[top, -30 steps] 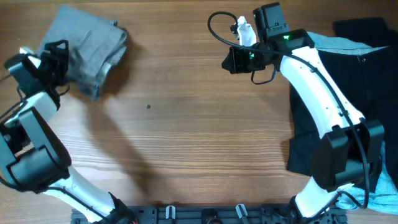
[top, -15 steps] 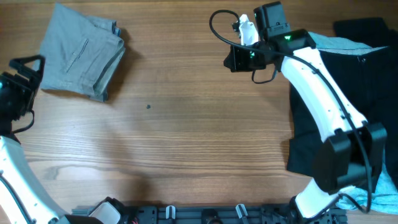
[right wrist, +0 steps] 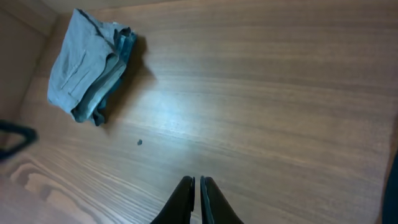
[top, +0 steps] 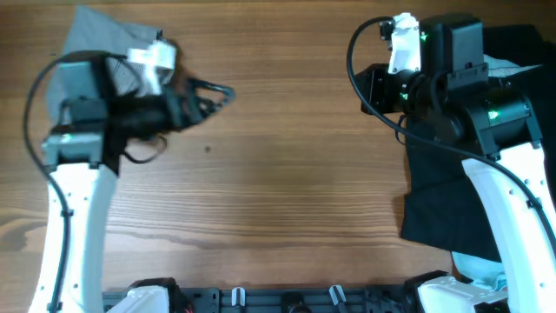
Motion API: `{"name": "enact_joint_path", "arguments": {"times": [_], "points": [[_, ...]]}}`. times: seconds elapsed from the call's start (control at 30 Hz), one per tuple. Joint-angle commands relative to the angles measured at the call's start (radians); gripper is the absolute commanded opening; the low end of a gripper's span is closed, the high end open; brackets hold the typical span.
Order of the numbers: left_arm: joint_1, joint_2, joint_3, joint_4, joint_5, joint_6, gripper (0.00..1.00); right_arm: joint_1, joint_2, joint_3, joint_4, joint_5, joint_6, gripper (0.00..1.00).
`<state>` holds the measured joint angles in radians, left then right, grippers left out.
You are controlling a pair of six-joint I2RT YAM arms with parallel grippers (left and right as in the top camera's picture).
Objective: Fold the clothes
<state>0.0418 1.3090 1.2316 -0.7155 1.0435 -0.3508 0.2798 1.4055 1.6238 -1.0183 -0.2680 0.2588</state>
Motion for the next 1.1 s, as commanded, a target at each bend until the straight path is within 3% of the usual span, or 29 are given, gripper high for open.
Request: {"name": "enact_joint_path", "arguments": {"times": [0.0,0.07,0.1,0.13,0.23,0.27,0.3,0.33,0.37,0.53,0.67,0.77,0.9,1.0,1.07], "points": [[-0.080,-0.002,0.015,-0.093,-0.258,-0.009,1.00,0.002,0.003,-0.001,-0.012,-0.013,0.014,0.09],[-0.106,-0.002,0.016,-0.188,-0.597,-0.116,1.00,0.002,0.003,-0.001,-0.016,-0.055,0.014,0.12],[-0.119,-0.002,0.019,-0.228,-0.755,-0.156,1.00,0.002,0.000,-0.001,-0.017,-0.060,0.008,0.21],[-0.145,-0.010,0.033,-0.282,-0.924,-0.182,1.00,0.002,-0.011,-0.001,-0.018,-0.066,-0.002,0.38],[-0.219,-0.051,0.108,-0.340,-1.183,-0.150,1.00,0.002,-0.056,-0.001,0.012,-0.054,-0.035,0.34],[-0.246,-0.070,0.141,-0.341,-1.250,-0.140,1.00,0.002,-0.076,-0.001,0.023,-0.037,-0.044,0.43],[-0.261,-0.086,0.166,-0.340,-1.275,-0.124,1.00,0.002,-0.092,-0.001,0.027,-0.016,-0.049,0.61],[-0.267,-0.109,0.188,-0.333,-1.293,-0.124,1.00,0.002,-0.109,-0.001,0.031,0.008,-0.050,0.96],[-0.267,-0.136,0.192,-0.324,-1.313,-0.124,1.00,0.002,-0.123,-0.001,0.033,0.031,-0.049,0.99],[-0.267,-0.218,0.192,-0.329,-1.616,-0.125,1.00,0.002,-0.134,-0.001,0.034,0.036,-0.046,1.00],[-0.267,-0.223,0.192,-0.303,-1.584,-0.136,1.00,0.002,-0.133,-0.001,0.034,-0.005,-0.032,1.00],[-0.267,-0.222,0.192,-0.303,-1.584,-0.136,1.00,0.002,-0.133,-0.001,0.016,-0.089,0.222,1.00],[-0.267,-0.222,0.192,-0.303,-1.584,-0.136,1.00,0.000,-0.137,-0.001,-0.093,0.003,0.253,0.99],[-0.267,-0.222,0.192,-0.303,-1.584,-0.136,1.00,0.000,-0.175,-0.001,-0.026,0.143,0.157,1.00],[-0.267,-0.222,0.192,-0.303,-1.584,-0.135,1.00,-0.001,-0.244,-0.021,0.115,0.217,-0.083,1.00]]}}
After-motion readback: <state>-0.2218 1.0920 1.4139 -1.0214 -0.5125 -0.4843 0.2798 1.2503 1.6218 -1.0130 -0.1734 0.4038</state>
